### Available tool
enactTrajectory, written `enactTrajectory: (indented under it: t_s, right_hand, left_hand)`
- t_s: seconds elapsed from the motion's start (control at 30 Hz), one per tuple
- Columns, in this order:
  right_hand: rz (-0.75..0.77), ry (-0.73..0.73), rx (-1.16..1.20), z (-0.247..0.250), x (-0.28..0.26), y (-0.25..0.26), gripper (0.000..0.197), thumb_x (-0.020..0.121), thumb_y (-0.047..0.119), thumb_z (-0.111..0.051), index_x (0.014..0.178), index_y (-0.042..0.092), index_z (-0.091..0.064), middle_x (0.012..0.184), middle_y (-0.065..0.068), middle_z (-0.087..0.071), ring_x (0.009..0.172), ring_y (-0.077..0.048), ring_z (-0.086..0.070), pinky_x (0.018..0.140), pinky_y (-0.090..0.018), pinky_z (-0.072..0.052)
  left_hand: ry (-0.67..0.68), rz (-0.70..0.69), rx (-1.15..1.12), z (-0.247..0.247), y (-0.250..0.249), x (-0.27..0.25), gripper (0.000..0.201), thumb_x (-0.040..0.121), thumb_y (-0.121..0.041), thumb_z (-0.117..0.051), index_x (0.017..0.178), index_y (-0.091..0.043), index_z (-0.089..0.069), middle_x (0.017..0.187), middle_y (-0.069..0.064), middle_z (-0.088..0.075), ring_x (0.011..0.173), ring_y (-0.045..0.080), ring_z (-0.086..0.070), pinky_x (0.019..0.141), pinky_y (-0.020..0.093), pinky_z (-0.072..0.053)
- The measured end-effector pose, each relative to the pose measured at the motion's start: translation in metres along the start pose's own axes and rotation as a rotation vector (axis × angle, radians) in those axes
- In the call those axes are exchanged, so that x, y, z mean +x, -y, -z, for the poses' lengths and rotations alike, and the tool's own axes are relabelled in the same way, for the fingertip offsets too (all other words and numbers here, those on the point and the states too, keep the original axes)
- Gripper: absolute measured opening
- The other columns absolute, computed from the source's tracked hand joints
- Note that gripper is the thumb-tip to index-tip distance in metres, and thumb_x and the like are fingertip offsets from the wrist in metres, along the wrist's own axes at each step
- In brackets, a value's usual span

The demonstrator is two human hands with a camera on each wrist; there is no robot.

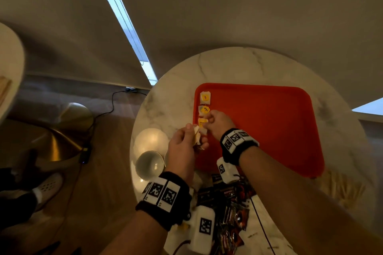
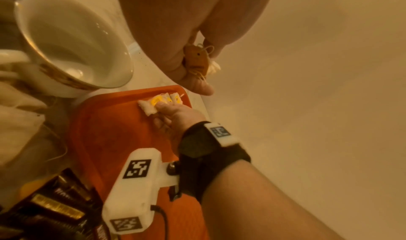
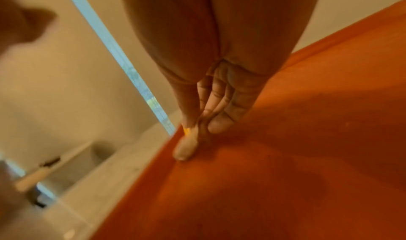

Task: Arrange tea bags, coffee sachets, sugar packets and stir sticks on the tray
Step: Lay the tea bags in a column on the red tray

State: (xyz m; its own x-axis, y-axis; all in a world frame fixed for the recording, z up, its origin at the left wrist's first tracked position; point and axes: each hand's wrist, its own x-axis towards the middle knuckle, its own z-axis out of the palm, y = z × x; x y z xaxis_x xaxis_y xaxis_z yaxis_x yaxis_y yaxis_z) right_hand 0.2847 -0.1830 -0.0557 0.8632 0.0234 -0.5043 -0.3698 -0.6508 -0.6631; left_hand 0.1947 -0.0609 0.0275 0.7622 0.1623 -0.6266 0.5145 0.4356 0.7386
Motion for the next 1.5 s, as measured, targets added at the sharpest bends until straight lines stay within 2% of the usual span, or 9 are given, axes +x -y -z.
enactTrajectory:
  t_s: [0.33, 0.47, 0.7, 0.8, 0.9, 1.07, 1.27, 1.4, 1.5]
  right_hand:
    - [-0.036, -0.179, -0.050, -0.013, 0.026, -0.005, 0.017, 0.088, 0.025, -0.075, 0.094, 0.018, -0.060, 0.088, -0.003, -0.066, 0.076, -0.018, -0.064, 0.055, -0.025, -0.046]
    - [-0.050, -0.218, -0.043, -0.011, 0.028, -0.006, 0.028, 0.084, 0.032, -0.078, 0.098, 0.019, -0.058, 0.087, -0.002, -0.067, 0.079, -0.021, -0.065, 0.070, -0.036, -0.056]
    - [-0.048, -0.205, -0.031, -0.002, 0.025, -0.001, 0.025, 0.087, 0.037, -0.075, 0.097, 0.020, -0.060, 0.087, 0.001, -0.066, 0.082, -0.019, -0.066, 0.071, -0.034, -0.056]
    - [-0.005, -0.205, 0.046, 0.011, -0.006, 0.004, 0.027, 0.090, 0.048, -0.069, 0.095, 0.023, -0.061, 0.082, 0.009, -0.064, 0.077, -0.010, -0.063, 0.066, -0.026, -0.052]
    - [0.121, -0.120, 0.281, 0.024, -0.051, 0.018, 0.031, 0.094, 0.053, -0.059, 0.091, 0.023, -0.067, 0.080, 0.003, -0.071, 0.072, -0.013, -0.070, 0.068, -0.033, -0.060]
    - [0.230, 0.043, 0.442, 0.040, -0.098, 0.026, 0.023, 0.088, 0.033, -0.076, 0.105, 0.019, -0.069, 0.094, 0.000, -0.074, 0.082, -0.015, -0.073, 0.072, -0.034, -0.062]
    - [0.230, -0.023, 0.573, 0.054, -0.098, 0.016, 0.030, 0.089, 0.010, -0.074, 0.113, 0.023, -0.063, 0.101, 0.007, -0.074, 0.090, -0.012, -0.073, 0.082, -0.036, -0.061]
    - [0.202, 0.010, 0.689, 0.062, -0.104, 0.015, 0.034, 0.089, 0.004, -0.072, 0.115, 0.015, -0.054, 0.094, -0.002, -0.075, 0.081, -0.016, -0.073, 0.072, -0.027, -0.059]
    - [0.186, 0.048, 0.713, 0.067, -0.109, 0.016, 0.034, 0.088, 0.006, -0.073, 0.113, 0.007, -0.051, 0.090, -0.010, -0.076, 0.077, -0.020, -0.073, 0.069, -0.028, -0.059]
  left_hand:
    - [0.006, 0.033, -0.057, 0.004, -0.005, 0.007, 0.019, 0.100, -0.013, -0.057, 0.115, -0.003, -0.065, 0.095, 0.008, -0.070, 0.089, 0.021, -0.069, 0.086, 0.036, -0.059]
    - [0.015, 0.039, -0.014, 0.003, -0.006, 0.009, 0.019, 0.100, -0.002, -0.051, 0.112, -0.001, -0.065, 0.093, 0.009, -0.072, 0.088, 0.019, -0.069, 0.088, 0.037, -0.058]
    - [0.001, -0.001, 0.075, 0.005, 0.001, 0.014, 0.018, 0.103, -0.014, -0.054, 0.114, -0.008, -0.067, 0.102, 0.012, -0.075, 0.081, 0.011, -0.072, 0.070, 0.026, -0.057]
    - [-0.024, -0.046, 0.105, 0.004, 0.001, 0.014, 0.015, 0.099, -0.023, -0.061, 0.110, -0.020, -0.072, 0.104, 0.013, -0.076, 0.092, 0.024, -0.072, 0.080, 0.036, -0.056]
    - [-0.019, -0.059, 0.123, -0.002, -0.002, 0.012, 0.018, 0.093, -0.033, -0.067, 0.110, -0.028, -0.072, 0.106, 0.009, -0.076, 0.100, 0.030, -0.073, 0.094, 0.048, -0.057]
    - [-0.003, -0.037, 0.096, -0.011, -0.004, 0.007, 0.016, 0.098, -0.026, -0.066, 0.111, -0.018, -0.069, 0.104, 0.010, -0.077, 0.100, 0.028, -0.074, 0.096, 0.052, -0.056]
    - [0.013, 0.027, -0.103, -0.015, -0.004, 0.004, 0.018, 0.103, -0.013, -0.055, 0.118, -0.005, -0.063, 0.107, 0.021, -0.074, 0.089, 0.025, -0.074, 0.076, 0.030, -0.063]
    - [-0.051, -0.027, 0.032, -0.012, 0.000, 0.005, 0.025, 0.100, -0.008, -0.050, 0.116, -0.023, -0.062, 0.098, 0.016, -0.072, 0.079, 0.022, -0.065, 0.069, 0.032, -0.056]
    - [0.026, -0.029, 0.167, -0.016, -0.004, -0.001, 0.018, 0.103, -0.028, -0.052, 0.111, -0.025, -0.069, 0.099, 0.011, -0.070, 0.080, 0.020, -0.061, 0.070, 0.031, -0.049]
